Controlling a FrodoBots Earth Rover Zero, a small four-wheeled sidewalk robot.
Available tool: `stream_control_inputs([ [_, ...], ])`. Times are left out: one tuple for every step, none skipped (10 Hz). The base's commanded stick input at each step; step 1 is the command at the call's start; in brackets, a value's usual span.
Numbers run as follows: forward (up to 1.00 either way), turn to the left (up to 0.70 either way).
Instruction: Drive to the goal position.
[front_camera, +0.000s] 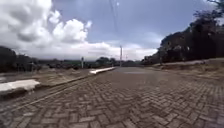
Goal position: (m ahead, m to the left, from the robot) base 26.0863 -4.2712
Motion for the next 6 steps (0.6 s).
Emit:
stream_control_inputs([
  [1.0, 0.0],
  [1.0, 0.0],
  [1.0, 0.0],
  [1.0, 0.0],
  [1.0, 0.0],
  [1.0, 0.0],
])
